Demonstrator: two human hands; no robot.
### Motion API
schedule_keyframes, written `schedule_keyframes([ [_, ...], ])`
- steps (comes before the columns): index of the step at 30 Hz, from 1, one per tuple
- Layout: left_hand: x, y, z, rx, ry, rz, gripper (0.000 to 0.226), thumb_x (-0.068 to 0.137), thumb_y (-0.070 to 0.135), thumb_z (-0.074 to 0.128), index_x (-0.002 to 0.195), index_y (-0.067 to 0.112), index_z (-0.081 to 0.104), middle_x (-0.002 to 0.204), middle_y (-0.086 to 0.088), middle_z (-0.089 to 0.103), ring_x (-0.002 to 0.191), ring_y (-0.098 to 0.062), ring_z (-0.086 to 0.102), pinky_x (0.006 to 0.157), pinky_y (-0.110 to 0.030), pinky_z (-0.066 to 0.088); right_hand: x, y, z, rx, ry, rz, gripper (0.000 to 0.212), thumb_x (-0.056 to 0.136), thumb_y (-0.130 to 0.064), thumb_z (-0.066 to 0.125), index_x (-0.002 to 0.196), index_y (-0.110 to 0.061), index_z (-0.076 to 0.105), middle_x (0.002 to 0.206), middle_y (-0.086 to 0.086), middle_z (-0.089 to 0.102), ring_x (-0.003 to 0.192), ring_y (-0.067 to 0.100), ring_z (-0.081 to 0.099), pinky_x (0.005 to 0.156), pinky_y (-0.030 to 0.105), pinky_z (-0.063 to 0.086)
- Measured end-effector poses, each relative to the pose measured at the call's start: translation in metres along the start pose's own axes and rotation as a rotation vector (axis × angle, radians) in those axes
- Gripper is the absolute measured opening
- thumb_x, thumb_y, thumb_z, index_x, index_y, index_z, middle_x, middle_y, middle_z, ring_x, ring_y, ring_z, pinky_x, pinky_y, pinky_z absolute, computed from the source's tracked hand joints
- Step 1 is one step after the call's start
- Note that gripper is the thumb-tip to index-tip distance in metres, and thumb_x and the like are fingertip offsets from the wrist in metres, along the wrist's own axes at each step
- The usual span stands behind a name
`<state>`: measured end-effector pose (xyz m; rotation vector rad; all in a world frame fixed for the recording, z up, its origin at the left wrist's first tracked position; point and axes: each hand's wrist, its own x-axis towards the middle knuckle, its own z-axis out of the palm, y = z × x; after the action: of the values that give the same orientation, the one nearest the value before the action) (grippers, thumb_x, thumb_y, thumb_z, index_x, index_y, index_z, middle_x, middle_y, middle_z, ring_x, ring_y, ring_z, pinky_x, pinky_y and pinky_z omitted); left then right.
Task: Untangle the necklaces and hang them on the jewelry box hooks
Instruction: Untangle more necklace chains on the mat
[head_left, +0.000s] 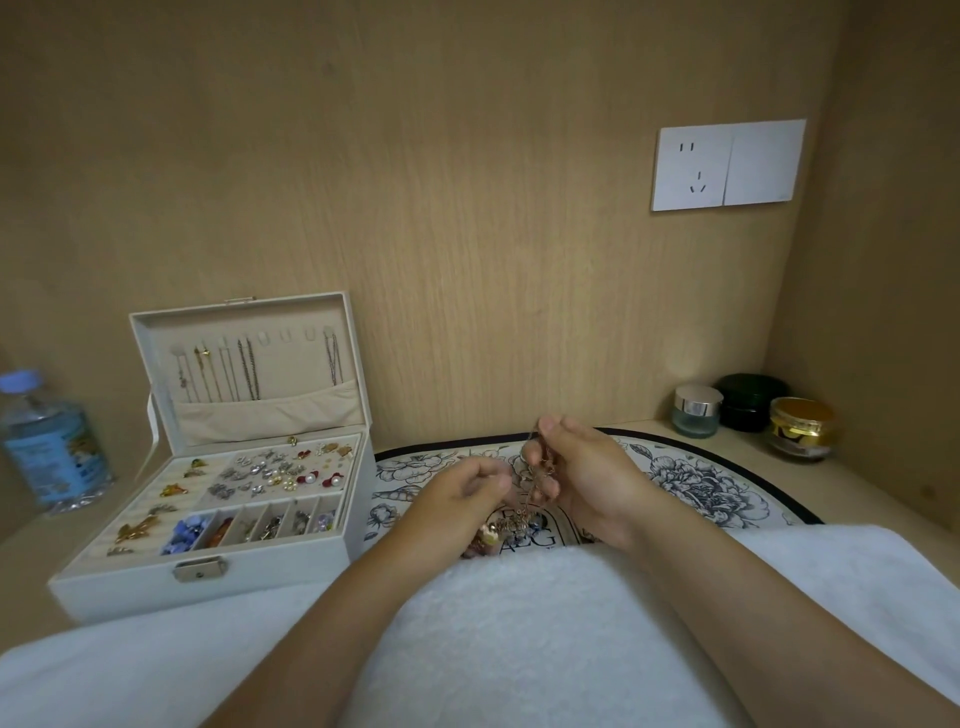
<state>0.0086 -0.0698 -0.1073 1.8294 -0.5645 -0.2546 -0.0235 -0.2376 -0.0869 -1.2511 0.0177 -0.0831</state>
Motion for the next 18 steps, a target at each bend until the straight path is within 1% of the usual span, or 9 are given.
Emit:
schedule_keyframes([
  [2,0.002,-0.002,0.0,0.046,-0.088,0.019,0.018,0.093,0.034,0.064,0.109,0.03,0.07,0.104,0.009,0.075,0.099,-0.007,0.07,0.097,-0.035,0.05,-0.001,-0.003,0.001,-0.012,-0.074,-0.022,0.02,0.108,-0.022,0.039,0.093,-0.012,0.049,0.073,0.004,0.056,0.046,0.015,0.035,0.054,0.029,0.042],
  [3,0.002,-0.001,0.001,0.047,-0.115,0.03,0.019,0.09,0.035,0.066,0.107,0.028,0.072,0.104,0.005,0.075,0.103,-0.007,0.068,0.1,-0.035,0.049,-0.003,-0.005,0.001,-0.015,-0.111,-0.029,0.02,0.107,-0.022,0.04,0.092,-0.013,0.051,0.074,0.004,0.057,0.045,0.013,0.034,0.053,0.028,0.042],
  [5,0.002,0.0,0.003,0.001,-0.099,0.036,0.013,0.088,0.029,0.07,0.099,0.023,0.074,0.099,-0.002,0.076,0.097,-0.01,0.069,0.094,-0.033,0.053,-0.004,-0.008,0.001,-0.024,-0.168,-0.036,0.02,0.106,-0.024,0.043,0.091,-0.015,0.053,0.076,0.004,0.057,0.043,0.011,0.03,0.052,0.026,0.04],
  [7,0.004,0.002,0.003,-0.043,-0.051,0.05,0.004,0.09,0.019,0.069,0.09,0.021,0.073,0.094,0.0,0.076,0.093,-0.01,0.07,0.089,-0.027,0.053,-0.006,-0.011,0.0,-0.043,-0.196,-0.042,0.018,0.105,-0.025,0.046,0.091,-0.016,0.055,0.076,0.003,0.058,0.042,0.009,0.027,0.049,0.024,0.038],
  [9,0.005,0.003,0.0,-0.098,-0.029,0.021,0.012,0.094,0.015,0.063,0.085,0.019,0.07,0.088,0.003,0.075,0.088,-0.01,0.069,0.083,-0.024,0.05,-0.007,-0.014,-0.002,-0.067,-0.186,-0.055,0.016,0.103,-0.026,0.049,0.093,-0.016,0.056,0.078,0.002,0.059,0.041,0.007,0.027,0.046,0.023,0.037],
  [11,0.006,0.007,-0.003,-0.273,-0.006,-0.041,0.016,0.1,0.012,0.051,0.088,0.012,0.062,0.082,-0.005,0.073,0.083,-0.017,0.069,0.08,-0.027,0.05,-0.006,-0.015,-0.007,-0.119,-0.164,-0.067,0.011,0.099,-0.025,0.056,0.092,-0.017,0.058,0.078,0.0,0.06,0.043,0.007,0.027,0.043,0.021,0.033],
  [13,0.008,0.011,-0.006,-0.492,0.073,-0.066,0.016,0.104,0.009,0.042,0.091,0.007,0.052,0.07,-0.012,0.063,0.073,-0.025,0.066,0.073,-0.032,0.054,-0.005,-0.017,-0.012,-0.252,-0.122,-0.087,0.006,0.092,-0.017,0.068,0.09,-0.018,0.062,0.075,-0.005,0.058,0.048,0.008,0.033,0.043,0.021,0.03],
  [15,0.011,0.014,-0.01,-0.587,0.158,-0.051,0.016,0.104,0.008,0.04,0.09,0.007,0.047,0.064,-0.011,0.049,0.064,-0.025,0.058,0.063,-0.032,0.056,-0.005,-0.018,-0.015,-0.456,-0.075,-0.108,0.022,0.082,-0.003,0.076,0.092,-0.02,0.066,0.084,-0.006,0.062,0.054,0.008,0.045,0.047,0.022,0.037],
  [18,0.016,0.016,-0.006,-0.565,0.218,-0.039,0.014,0.104,0.009,0.042,0.091,0.008,0.048,0.063,-0.007,0.043,0.057,-0.019,0.049,0.071,-0.041,0.06,-0.004,-0.015,-0.013,-0.749,-0.036,-0.142,0.045,0.079,0.016,0.064,0.101,-0.022,0.067,0.104,-0.004,0.063,0.054,-0.002,0.048,0.054,0.016,0.042],
])
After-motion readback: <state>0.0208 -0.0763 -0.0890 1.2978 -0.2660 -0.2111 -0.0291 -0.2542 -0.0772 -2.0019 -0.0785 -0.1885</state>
